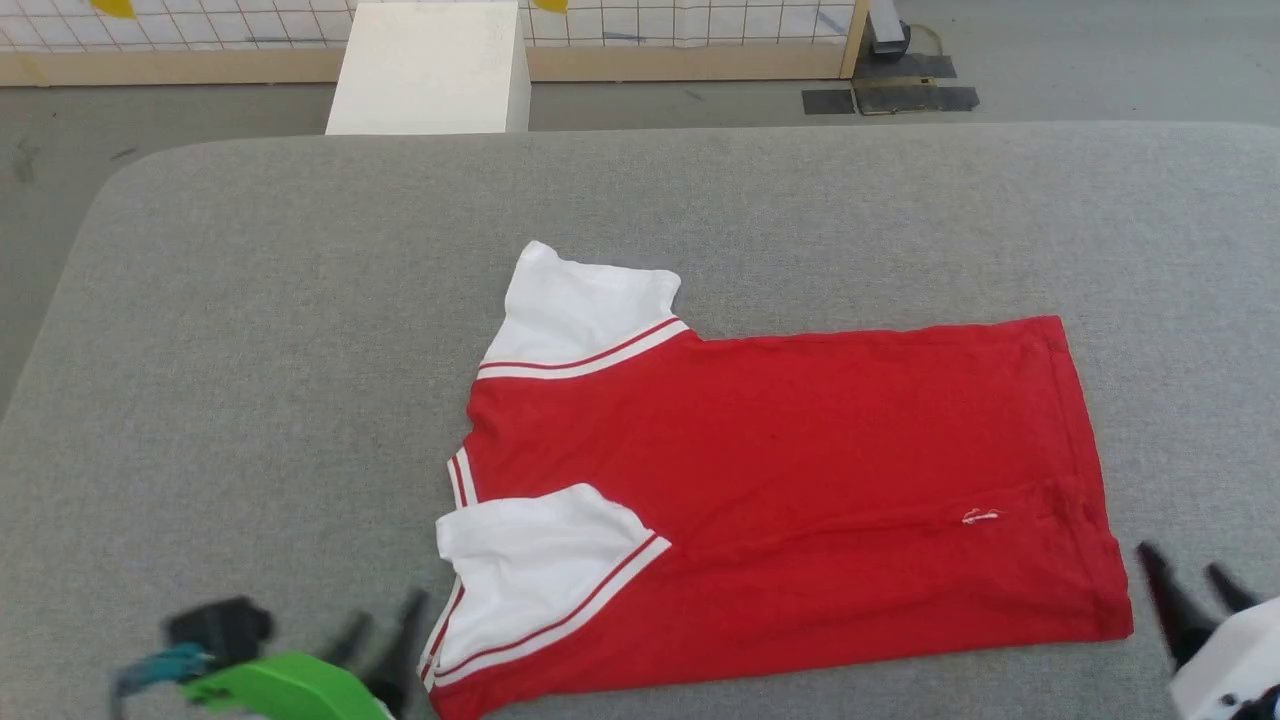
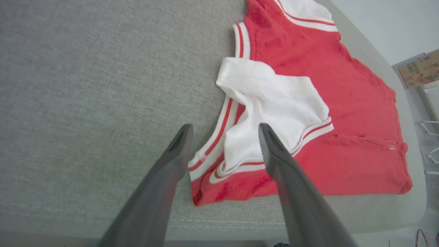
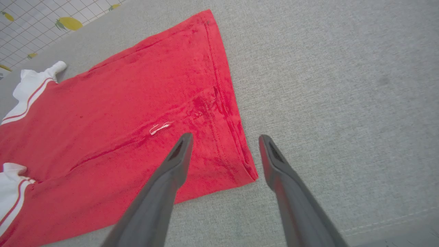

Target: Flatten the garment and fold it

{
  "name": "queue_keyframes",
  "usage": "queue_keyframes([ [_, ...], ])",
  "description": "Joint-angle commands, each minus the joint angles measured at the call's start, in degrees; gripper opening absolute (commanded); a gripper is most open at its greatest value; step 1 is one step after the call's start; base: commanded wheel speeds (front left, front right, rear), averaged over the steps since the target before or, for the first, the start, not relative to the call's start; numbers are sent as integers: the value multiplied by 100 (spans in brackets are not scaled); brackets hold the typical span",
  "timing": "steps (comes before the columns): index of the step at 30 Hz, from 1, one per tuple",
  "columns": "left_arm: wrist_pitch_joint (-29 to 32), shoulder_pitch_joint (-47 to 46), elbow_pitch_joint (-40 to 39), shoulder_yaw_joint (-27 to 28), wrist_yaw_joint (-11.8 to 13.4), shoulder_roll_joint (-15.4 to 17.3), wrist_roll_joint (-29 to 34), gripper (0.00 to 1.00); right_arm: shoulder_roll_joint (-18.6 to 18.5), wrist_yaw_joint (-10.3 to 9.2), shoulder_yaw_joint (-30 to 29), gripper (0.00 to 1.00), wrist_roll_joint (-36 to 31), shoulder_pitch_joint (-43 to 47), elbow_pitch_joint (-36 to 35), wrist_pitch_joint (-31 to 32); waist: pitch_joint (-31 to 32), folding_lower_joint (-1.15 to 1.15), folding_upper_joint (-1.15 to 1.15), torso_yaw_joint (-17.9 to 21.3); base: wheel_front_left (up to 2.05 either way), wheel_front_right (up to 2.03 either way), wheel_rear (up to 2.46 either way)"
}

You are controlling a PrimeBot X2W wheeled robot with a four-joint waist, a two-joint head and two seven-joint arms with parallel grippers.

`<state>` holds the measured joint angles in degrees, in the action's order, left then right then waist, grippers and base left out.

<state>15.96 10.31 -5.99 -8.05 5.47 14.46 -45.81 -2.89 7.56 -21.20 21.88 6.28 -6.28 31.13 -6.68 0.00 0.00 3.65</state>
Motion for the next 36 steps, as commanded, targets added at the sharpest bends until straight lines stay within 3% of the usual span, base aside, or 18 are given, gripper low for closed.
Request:
queue_keyframes([
  [1,-205,11,-158,140,75,89,158,100,1,-8,-70,100,-59,-9,-155,-136,-2,0,0,9,0,0,0],
  [8,-1108,-899,-936,326,159,273,998,100,1,-8,94,100,-452,-530,-920,-1029,-250,0,0,1,0,0,0],
  [14,-1178,-2685,-702,2,53,524,1777,100,1,-8,441,100,-608,-973,-1226,-1776,-816,0,0,-2,0,0,0],
  [23,207,-4996,952,-783,-704,954,2076,100,2,-8,955,100,-670,-1382,-1016,-2232,-1680,0,0,388,0,0,0],
  [29,1151,-5640,1715,-875,-880,1034,1791,100,2,-8,1077,100,-560,-1568,-747,-2430,-2109,0,0,739,0,0,0],
  [36,1890,-5876,1978,-920,-938,1050,1454,100,2,-8,1085,100,-485,-1665,-545,-2605,-2441,0,0,953,0,0,0],
])
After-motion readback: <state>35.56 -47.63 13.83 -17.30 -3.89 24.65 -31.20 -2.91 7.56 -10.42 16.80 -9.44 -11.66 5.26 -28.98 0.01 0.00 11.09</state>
